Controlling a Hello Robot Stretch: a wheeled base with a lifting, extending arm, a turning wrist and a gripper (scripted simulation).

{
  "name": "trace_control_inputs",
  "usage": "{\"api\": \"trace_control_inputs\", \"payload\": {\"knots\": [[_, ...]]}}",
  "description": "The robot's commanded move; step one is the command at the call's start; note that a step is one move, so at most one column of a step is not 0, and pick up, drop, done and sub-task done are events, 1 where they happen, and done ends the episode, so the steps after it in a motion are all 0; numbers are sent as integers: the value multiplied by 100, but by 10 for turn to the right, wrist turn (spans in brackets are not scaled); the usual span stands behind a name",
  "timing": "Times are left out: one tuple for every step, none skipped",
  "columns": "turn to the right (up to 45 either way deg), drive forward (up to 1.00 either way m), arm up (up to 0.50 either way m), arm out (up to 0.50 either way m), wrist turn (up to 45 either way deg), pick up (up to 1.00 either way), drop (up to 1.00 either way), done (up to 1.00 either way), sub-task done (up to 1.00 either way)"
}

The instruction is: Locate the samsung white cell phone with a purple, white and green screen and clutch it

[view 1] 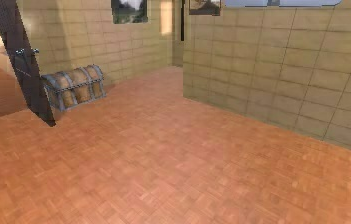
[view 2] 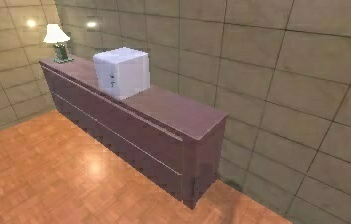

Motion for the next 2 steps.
{"api": "trace_control_inputs", "payload": {"knots": [[-210,0,0,0,0,0,0,0,0],[0,60,0,0,0,0,0,0,0]]}}
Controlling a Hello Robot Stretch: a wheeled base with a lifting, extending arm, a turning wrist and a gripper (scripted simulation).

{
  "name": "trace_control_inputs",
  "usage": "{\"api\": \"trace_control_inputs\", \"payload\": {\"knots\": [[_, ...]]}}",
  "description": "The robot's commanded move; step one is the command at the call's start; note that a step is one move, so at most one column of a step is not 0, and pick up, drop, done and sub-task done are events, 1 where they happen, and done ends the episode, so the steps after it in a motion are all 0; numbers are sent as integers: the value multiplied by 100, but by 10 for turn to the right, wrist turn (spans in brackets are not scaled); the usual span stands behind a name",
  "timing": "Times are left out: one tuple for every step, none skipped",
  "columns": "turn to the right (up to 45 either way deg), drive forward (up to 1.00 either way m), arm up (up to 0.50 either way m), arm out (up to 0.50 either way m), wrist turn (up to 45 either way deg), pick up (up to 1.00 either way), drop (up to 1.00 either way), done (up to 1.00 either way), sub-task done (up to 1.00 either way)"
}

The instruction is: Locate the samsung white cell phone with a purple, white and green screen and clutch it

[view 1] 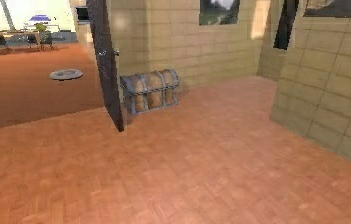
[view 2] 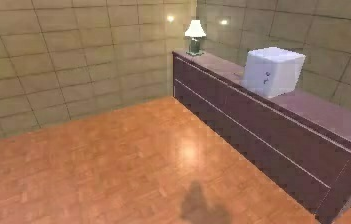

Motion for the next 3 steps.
{"api": "trace_control_inputs", "payload": {"knots": [[-360,0,0,0,0,0,0,0,0],[0,100,0,0,0,0,0,0,0],[-30,0,0,0,0,0,0,0,0]]}}
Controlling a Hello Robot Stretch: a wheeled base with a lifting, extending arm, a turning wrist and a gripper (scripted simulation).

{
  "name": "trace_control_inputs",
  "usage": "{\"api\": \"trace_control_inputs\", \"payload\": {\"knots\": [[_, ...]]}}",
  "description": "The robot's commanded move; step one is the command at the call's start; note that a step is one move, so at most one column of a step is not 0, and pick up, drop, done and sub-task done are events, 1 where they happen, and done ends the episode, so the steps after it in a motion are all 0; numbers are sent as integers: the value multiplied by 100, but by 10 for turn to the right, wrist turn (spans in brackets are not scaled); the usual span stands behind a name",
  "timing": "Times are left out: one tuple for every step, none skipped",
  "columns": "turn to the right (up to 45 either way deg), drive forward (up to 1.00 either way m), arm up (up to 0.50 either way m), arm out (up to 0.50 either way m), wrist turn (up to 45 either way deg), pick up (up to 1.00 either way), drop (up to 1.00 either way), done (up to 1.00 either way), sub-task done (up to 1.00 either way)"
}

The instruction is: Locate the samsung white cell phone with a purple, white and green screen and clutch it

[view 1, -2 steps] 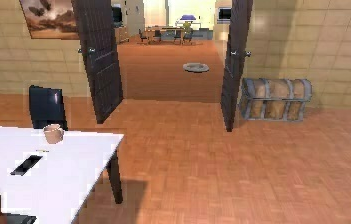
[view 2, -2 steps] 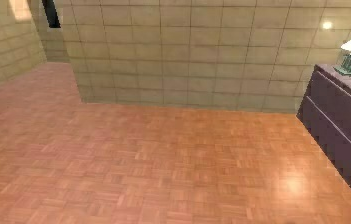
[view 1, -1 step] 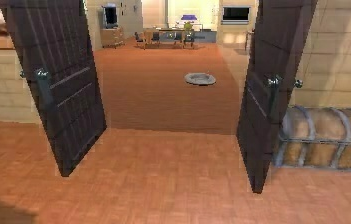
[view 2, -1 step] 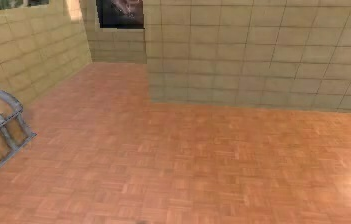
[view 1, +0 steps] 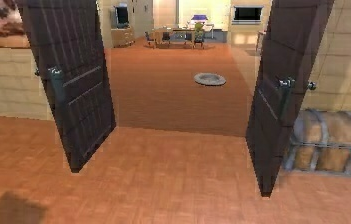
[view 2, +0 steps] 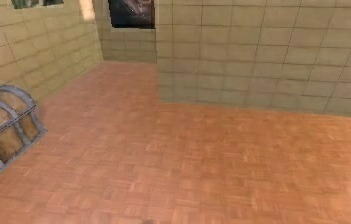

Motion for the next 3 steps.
{"api": "trace_control_inputs", "payload": {"knots": [[30,0,0,0,0,0,0,0,0],[0,70,0,0,0,0,0,0,0],[-90,0,0,0,0,0,0,0,0]]}}
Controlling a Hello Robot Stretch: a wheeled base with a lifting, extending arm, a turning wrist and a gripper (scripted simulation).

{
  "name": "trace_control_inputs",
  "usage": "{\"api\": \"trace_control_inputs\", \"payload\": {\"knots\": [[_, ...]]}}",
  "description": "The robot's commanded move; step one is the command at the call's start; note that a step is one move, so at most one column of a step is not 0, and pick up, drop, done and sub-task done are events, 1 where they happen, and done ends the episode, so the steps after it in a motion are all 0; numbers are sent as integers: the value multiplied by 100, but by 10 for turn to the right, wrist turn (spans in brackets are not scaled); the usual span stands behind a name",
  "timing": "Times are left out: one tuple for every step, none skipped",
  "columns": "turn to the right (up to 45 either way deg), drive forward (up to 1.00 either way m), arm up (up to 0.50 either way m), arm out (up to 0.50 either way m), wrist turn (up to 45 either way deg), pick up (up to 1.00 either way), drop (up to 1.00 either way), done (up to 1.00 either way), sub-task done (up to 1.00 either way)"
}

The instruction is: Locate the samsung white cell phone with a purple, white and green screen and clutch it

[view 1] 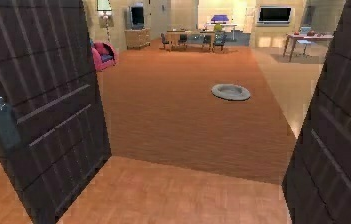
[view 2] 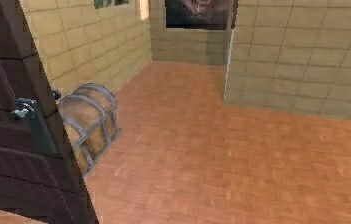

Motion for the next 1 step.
{"api": "trace_control_inputs", "payload": {"knots": [[0,35,0,0,0,0,0,0,0]]}}
